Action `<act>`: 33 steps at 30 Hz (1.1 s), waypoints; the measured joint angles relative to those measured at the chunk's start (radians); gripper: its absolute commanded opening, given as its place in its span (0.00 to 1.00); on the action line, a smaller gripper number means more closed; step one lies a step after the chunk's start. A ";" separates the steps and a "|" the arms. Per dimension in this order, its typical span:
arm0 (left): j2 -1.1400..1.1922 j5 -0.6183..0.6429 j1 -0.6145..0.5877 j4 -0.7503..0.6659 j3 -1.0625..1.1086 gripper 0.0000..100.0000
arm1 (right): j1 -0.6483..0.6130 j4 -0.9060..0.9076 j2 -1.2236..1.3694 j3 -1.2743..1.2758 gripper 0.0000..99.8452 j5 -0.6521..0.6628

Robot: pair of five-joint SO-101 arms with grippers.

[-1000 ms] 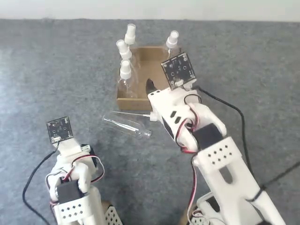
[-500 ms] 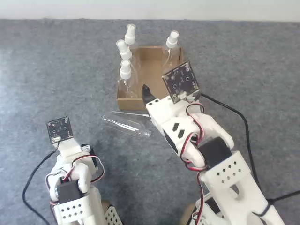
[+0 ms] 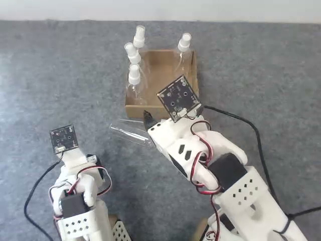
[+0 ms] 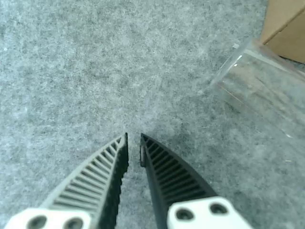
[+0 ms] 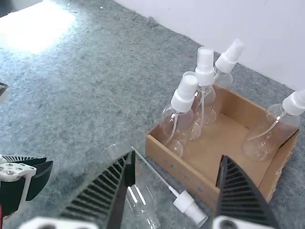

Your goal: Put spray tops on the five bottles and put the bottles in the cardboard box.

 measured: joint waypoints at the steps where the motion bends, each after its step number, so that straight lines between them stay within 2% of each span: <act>1: 0.000 0.000 0.000 0.000 0.000 0.04 | 0.000 0.000 0.011 -0.005 0.23 0.000; 6: 0.000 0.000 0.000 0.000 0.000 0.04 | -0.002 0.000 0.071 -0.006 0.24 0.000; 14: 0.000 0.000 0.000 0.000 0.000 0.04 | -0.074 0.046 0.097 -0.028 0.23 0.000; 23: 0.000 0.000 0.000 0.000 0.000 0.04 | -0.074 0.150 0.219 -0.132 0.23 0.000; 33: 0.000 0.000 0.000 0.000 0.000 0.04 | -0.098 0.178 0.348 -0.186 0.23 0.000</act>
